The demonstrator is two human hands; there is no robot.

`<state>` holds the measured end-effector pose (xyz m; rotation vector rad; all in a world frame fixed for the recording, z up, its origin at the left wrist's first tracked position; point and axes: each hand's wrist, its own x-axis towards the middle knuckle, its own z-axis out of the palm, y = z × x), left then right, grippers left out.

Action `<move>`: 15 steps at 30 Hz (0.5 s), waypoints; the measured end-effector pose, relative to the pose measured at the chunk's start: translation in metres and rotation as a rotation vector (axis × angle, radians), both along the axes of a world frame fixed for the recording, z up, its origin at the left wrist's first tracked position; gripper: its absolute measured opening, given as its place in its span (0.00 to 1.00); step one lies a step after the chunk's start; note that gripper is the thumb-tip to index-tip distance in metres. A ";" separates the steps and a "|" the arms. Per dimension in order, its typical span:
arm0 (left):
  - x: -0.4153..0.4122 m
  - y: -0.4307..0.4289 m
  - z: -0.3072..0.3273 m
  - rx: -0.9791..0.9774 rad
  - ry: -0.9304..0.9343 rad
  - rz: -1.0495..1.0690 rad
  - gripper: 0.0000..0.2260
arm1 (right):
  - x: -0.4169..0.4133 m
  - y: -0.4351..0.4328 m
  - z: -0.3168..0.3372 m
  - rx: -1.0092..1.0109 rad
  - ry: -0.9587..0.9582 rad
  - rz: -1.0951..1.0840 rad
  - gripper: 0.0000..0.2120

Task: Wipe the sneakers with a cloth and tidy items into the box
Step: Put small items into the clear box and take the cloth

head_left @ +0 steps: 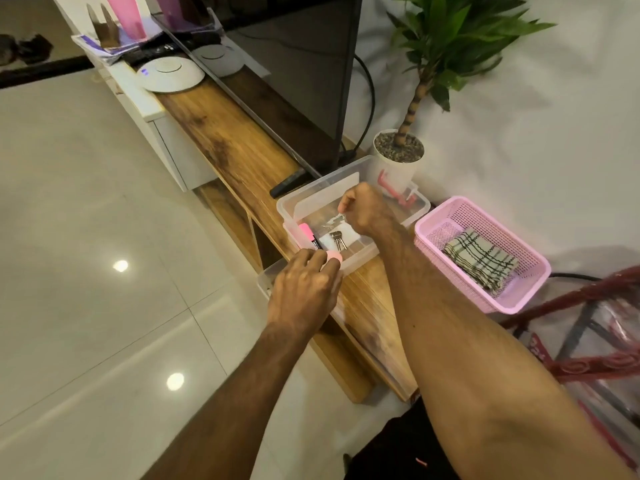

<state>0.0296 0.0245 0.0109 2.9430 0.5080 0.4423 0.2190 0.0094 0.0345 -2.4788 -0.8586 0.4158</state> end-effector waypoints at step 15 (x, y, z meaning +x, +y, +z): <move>0.002 -0.016 0.021 -0.063 0.101 0.118 0.15 | -0.018 -0.109 0.024 0.335 0.059 -0.297 0.07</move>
